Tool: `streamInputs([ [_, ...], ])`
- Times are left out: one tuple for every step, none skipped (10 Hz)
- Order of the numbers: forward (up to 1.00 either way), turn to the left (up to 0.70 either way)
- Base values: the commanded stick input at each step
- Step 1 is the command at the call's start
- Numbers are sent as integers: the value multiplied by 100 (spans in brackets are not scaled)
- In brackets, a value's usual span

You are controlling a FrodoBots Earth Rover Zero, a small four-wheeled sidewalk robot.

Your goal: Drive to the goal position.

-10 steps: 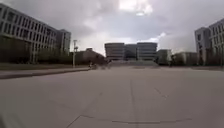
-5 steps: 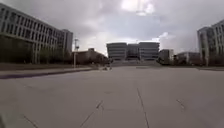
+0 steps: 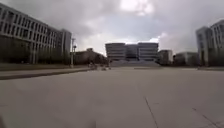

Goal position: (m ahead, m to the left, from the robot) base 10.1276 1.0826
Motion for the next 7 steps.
streamInputs([
  [100,-30],
  [100,-30],
  [100,-30],
  [100,-30],
  [100,-29],
  [100,-28],
  [100,-10],
])
